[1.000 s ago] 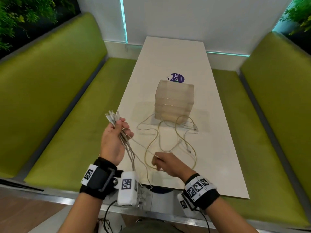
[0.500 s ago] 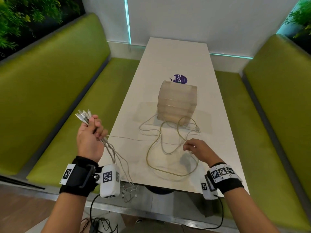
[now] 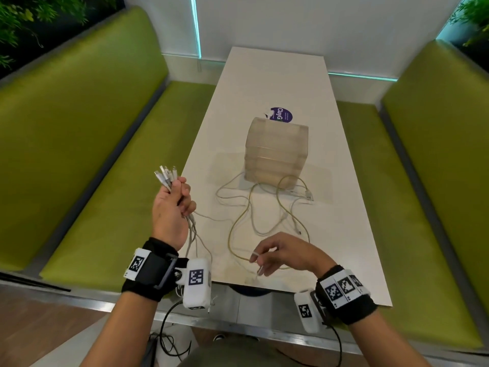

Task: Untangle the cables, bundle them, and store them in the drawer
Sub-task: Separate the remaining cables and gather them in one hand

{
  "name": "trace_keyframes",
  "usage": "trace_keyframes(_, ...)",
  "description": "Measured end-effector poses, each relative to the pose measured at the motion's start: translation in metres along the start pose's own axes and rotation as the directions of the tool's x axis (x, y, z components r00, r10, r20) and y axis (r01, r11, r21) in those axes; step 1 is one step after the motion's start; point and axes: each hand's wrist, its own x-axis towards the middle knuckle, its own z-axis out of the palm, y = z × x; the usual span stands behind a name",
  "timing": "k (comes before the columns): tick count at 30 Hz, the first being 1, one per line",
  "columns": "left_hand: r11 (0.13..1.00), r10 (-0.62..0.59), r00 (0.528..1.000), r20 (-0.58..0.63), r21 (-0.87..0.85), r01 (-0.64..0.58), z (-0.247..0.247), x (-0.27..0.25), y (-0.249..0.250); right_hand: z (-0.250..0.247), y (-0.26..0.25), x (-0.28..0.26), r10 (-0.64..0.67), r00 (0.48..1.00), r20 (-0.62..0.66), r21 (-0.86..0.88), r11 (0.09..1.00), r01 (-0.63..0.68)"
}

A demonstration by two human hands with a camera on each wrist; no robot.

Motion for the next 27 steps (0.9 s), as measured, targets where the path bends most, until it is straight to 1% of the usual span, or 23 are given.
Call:
trace_keyframes(2, 1.000, -0.008, 1.000, 0.011, 0.001, 0.008, 0.003, -0.001, -0.002, 0.009, 0.012, 0.005, 0.057, 0.997, 0.057, -0.046, 0.997, -0.054)
trace_keyframes(4, 1.000, -0.014, 1.000, 0.021, 0.003, 0.014, 0.004, -0.002, -0.003, 0.016, 0.024, 0.010, 0.096, 0.994, 0.049, -0.155, 0.984, -0.087)
trace_keyframes(7, 1.000, -0.023, 0.999, 0.031, -0.001, 0.023, 0.006, -0.004, -0.004, 0.026, 0.040, 0.015, 0.123, 0.992, 0.021, -0.385, 0.917, -0.106)
trace_keyframes(10, 0.999, -0.037, 0.999, 0.036, 0.000, 0.037, 0.005, -0.005, -0.005, 0.032, 0.045, 0.015, 0.173, 0.985, 0.021, -0.468, 0.872, -0.143)
trace_keyframes(12, 0.999, -0.044, 0.998, 0.046, -0.003, 0.045, 0.004, -0.006, -0.006, 0.031, 0.041, 0.013, 0.163, 0.984, -0.067, -0.470, 0.865, -0.176)
trace_keyframes(14, 0.998, -0.057, 0.997, 0.054, -0.004, 0.057, 0.003, -0.007, -0.008, 0.027, 0.034, 0.011, 0.100, 0.977, -0.186, -0.415, 0.894, -0.170)
trace_keyframes(16, 0.997, -0.072, 0.995, 0.065, -0.003, 0.072, 0.004, -0.008, -0.009, 0.018, 0.028, 0.011, 0.026, 0.957, -0.290, -0.383, 0.913, -0.141)
trace_keyframes(18, 0.997, -0.073, 0.994, 0.082, 0.003, 0.074, 0.007, -0.009, -0.008, 0.003, 0.028, 0.016, -0.059, 0.904, -0.422, -0.382, 0.917, -0.118)
trace_keyframes(19, 0.997, -0.081, 0.993, 0.090, 0.007, 0.081, 0.007, -0.010, -0.009, -0.007, 0.032, 0.018, -0.093, 0.862, -0.499, -0.385, 0.914, -0.124)
trace_keyframes(20, 0.996, -0.088, 0.991, 0.098, 0.015, 0.087, 0.008, -0.011, -0.010, -0.019, 0.037, 0.021, -0.114, 0.806, -0.580, -0.387, 0.910, -0.150)
trace_keyframes(22, 0.995, -0.095, 0.989, 0.113, 0.025, 0.093, 0.011, -0.013, -0.012, -0.045, 0.048, 0.026, -0.124, 0.674, -0.728, -0.359, 0.906, -0.222)
trace_keyframes(23, 0.995, -0.102, 0.988, 0.116, 0.029, 0.099, 0.011, -0.014, -0.013, -0.058, 0.055, 0.027, -0.114, 0.612, -0.782, -0.335, 0.906, -0.258)
trace_keyframes(24, 0.994, -0.107, 0.988, 0.114, 0.033, 0.104, 0.011, -0.015, -0.014, -0.069, 0.060, 0.028, -0.092, 0.563, -0.821, -0.302, 0.907, -0.293)
trace_keyframes(25, 0.993, -0.113, 0.988, 0.107, 0.037, 0.110, 0.011, -0.016, -0.014, -0.079, 0.066, 0.028, -0.053, 0.533, -0.844, -0.261, 0.910, -0.321)
trace_keyframes(26, 0.993, -0.119, 0.988, 0.100, 0.040, 0.115, 0.010, -0.017, -0.015, -0.087, 0.070, 0.028, 0.002, 0.532, -0.847, -0.217, 0.912, -0.349)
trace_keyframes(27, 0.992, -0.123, 0.988, 0.096, 0.042, 0.119, 0.010, -0.018, -0.016, -0.092, 0.073, 0.028, 0.056, 0.556, -0.829, -0.188, 0.909, -0.371)
